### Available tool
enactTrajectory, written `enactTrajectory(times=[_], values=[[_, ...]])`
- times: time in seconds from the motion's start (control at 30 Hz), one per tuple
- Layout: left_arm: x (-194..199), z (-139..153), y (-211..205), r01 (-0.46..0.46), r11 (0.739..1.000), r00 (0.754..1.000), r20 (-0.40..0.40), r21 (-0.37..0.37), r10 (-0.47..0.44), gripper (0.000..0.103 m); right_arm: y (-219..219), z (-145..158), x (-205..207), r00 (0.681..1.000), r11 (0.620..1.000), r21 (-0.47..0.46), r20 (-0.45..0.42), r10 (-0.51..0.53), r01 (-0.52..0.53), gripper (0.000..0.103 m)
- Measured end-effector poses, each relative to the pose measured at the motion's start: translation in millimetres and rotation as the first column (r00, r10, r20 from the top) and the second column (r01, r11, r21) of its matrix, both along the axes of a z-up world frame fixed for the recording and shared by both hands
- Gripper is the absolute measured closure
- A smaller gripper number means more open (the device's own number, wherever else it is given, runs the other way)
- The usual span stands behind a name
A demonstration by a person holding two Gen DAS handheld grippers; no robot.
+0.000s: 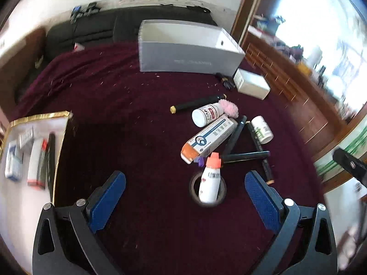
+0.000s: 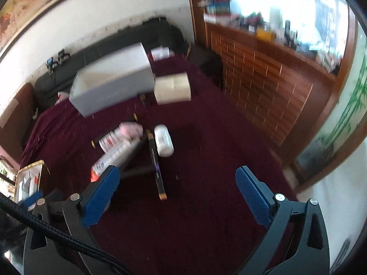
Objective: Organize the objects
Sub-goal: 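Swing both grippers back over the remaining items on the table, then grasp the white orange-capped bottle with the left gripper while the right gripper grasps the black tape roll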
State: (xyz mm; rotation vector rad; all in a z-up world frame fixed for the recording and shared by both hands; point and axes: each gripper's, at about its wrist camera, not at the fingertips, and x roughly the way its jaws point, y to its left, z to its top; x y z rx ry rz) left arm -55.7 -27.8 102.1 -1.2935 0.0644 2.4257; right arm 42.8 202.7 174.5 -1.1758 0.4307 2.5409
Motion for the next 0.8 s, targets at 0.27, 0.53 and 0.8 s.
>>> enactTrajectory(times=[0.27,0.53,0.8], values=[[-12.1,-32.3,58.5,0.066,0.983,0.997,-0.020,-0.169,-0.071,0.006,18.7,-30.6,18.1,0.996,0.999,-0.051,0.085,-0.007,0.012,0.002],[-11.5,-46.3,60.2,0.125,0.983,0.990,0.084,-0.136,-0.114,0.083,22.2,-35.3,15.3,0.994,0.998,-0.068,0.110,-0.003,0.010,0.006],[4.5,-2.5,1.8,0.063,0.996,0.994,0.088,0.064,-0.068,0.086,-11.6,-48.3,-3.7,0.982,0.980,-0.163,0.126,0.139,-0.117,0.007]])
